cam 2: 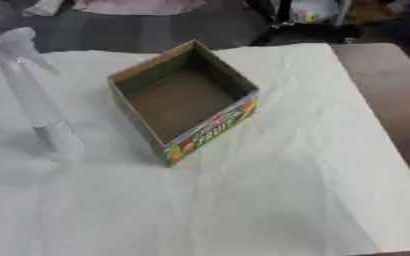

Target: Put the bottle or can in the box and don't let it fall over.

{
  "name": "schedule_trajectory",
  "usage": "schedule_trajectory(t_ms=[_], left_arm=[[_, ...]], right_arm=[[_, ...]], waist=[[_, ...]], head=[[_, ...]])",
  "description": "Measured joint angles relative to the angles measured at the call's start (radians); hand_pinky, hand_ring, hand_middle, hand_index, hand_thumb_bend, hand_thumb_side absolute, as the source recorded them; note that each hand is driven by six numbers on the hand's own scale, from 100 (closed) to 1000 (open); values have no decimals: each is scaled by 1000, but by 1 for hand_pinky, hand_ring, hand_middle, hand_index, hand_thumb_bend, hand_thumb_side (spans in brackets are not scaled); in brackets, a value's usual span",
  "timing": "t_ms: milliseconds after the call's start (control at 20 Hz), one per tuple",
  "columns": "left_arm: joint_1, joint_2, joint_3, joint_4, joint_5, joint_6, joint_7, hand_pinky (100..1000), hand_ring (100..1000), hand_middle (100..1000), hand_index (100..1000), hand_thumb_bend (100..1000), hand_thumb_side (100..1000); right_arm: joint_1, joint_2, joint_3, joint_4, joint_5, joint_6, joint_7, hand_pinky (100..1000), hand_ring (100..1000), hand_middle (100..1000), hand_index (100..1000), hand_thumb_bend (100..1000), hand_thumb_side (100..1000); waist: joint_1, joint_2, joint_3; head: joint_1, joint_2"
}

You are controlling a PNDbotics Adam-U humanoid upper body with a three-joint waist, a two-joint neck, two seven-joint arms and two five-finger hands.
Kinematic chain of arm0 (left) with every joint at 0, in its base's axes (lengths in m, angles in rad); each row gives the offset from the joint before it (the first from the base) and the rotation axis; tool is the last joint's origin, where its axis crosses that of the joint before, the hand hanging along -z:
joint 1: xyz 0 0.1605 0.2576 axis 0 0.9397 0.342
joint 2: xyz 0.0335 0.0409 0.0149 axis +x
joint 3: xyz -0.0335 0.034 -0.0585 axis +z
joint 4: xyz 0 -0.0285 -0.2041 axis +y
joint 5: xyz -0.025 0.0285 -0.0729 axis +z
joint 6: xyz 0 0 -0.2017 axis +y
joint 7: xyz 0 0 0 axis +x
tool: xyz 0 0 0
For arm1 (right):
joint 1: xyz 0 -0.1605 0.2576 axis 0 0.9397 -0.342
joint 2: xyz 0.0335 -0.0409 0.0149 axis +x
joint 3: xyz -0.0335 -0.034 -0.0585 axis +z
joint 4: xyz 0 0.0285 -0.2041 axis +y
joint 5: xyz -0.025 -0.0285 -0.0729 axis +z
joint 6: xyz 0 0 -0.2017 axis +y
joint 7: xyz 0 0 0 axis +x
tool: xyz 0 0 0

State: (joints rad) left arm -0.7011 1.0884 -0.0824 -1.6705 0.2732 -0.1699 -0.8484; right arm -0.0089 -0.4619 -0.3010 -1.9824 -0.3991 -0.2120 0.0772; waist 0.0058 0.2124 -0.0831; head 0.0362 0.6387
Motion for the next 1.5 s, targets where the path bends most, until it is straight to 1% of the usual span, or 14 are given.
schedule_trajectory(t_ms=[250, 450, 600, 1050, 1200, 1300, 1350, 1500], left_arm=[[-20, -22, -20, 24, -45, 13, 13, 720, 535, 847, 906, 100, 848], [-32, -36, -26, 43, -69, 17, 17, 745, 557, 868, 907, 100, 847], [-39, -43, -28, 51, -79, 19, 19, 762, 572, 878, 910, 100, 845], [-48, -54, -32, 62, -98, 17, 18, 767, 594, 887, 917, 100, 847], [-50, -60, -32, 62, -103, 13, 14, 768, 589, 895, 919, 100, 841], [-59, -60, -31, 62, -103, 12, 13, 812, 657, 911, 927, 100, 835], [-62, -60, -30, 62, -103, 12, 12, 829, 676, 927, 937, 100, 811], [-67, -60, -28, 65, -103, 8, 9, 870, 709, 947, 961, 100, 776]], right_arm=[[0, 0, 1, 0, -2, 2, 3, 1000, 1000, 1000, 933, 100, 399], [0, 0, 6, 0, -2, 4, 5, 1000, 1000, 1000, 933, 100, 402], [-1, 0, 6, 0, -2, 6, 7, 1000, 1000, 1000, 933, 100, 405], [-9, 1, 6, 0, -2, 11, 13, 1000, 1000, 1000, 934, 100, 413], [-9, 1, 6, 0, -2, 14, 16, 1000, 1000, 1000, 934, 100, 415], [-9, 1, 6, 0, -2, 14, 16, 1000, 1000, 1000, 934, 100, 397], [-9, 1, 6, 0, -2, 14, 16, 1000, 1000, 1000, 934, 100, 418], [-9, 2, 7, 0, -2, 16, 19, 1000, 1000, 1000, 934, 100, 422]], waist=[[0, 0, -5], [-1, 0, -8], [-1, 2, -8], [-1, 10, -12], [-1, 13, -13], [0, 14, -13], [0, 14, -13], [5, 16, -13]], head=[[11, -9], [15, -16], [15, -17], [14, -17], [14, -17], [13, -17], [13, -17], [11, -17]])
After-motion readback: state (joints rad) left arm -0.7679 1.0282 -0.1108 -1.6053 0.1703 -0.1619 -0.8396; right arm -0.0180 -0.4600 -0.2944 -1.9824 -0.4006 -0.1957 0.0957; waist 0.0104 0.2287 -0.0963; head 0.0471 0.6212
